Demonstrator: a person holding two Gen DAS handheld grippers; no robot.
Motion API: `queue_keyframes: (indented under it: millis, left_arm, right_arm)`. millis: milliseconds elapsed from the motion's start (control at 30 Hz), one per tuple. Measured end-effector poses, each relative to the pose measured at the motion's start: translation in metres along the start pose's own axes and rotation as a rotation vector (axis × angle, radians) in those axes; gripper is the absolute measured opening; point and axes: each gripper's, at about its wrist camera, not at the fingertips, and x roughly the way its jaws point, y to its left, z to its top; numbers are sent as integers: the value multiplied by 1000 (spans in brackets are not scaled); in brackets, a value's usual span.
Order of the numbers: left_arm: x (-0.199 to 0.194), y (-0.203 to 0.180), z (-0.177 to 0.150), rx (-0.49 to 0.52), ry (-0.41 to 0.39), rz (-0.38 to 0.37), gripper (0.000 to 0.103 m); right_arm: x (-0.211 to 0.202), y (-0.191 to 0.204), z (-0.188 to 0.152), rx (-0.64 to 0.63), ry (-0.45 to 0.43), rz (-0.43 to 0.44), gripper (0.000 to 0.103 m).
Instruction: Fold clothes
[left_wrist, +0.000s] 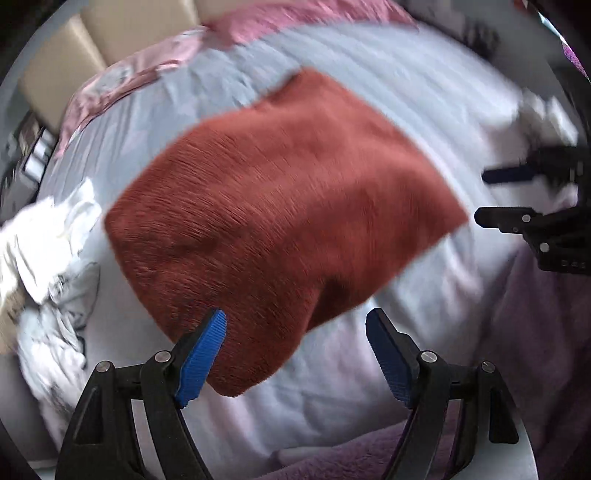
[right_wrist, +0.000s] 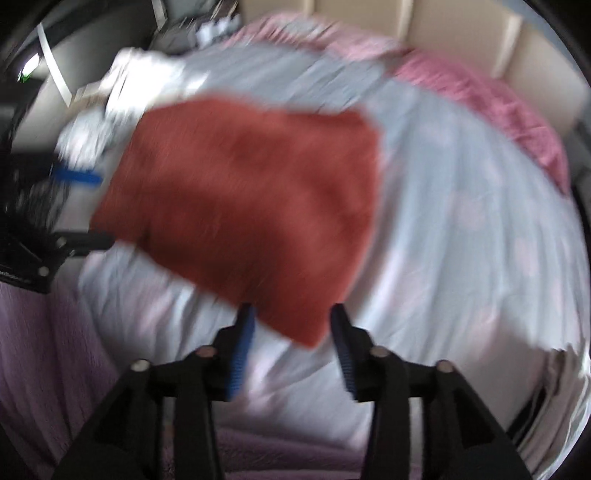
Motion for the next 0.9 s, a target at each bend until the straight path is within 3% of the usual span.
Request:
queue_keyframes:
  millis: [167, 333, 400, 433, 533, 633, 767, 900]
  left_arm:
    - [29, -22, 0, 119, 106, 139, 79]
    - [40, -19, 7, 123, 126, 257, 79]
    - [39, -13, 11, 93, 112, 256, 70]
    - [37, -9, 13, 72, 104, 241, 58]
    - [33, 2, 19, 10, 80, 195, 38]
    - [22, 10, 25, -27, 43, 181, 25]
    - [-4, 20, 43, -82, -56, 195, 11]
    - [-60, 38, 67, -162, -182, 195, 9]
  right_arm:
    - [42, 14, -5, -67, 149, -62, 51]
    - [58, 13, -1, -29, 169, -100, 50]
    - [55, 11, 2, -17, 139, -99, 46]
    - [53, 10, 3, -11, 123, -98, 34]
    - [48, 10, 8, -10, 81, -87, 14]
    - [35, 15, 16, -24, 3, -100, 8]
    - [-13, 16, 35, -30, -185, -162, 7]
    - [-74, 2, 67, 45, -356, -169, 5]
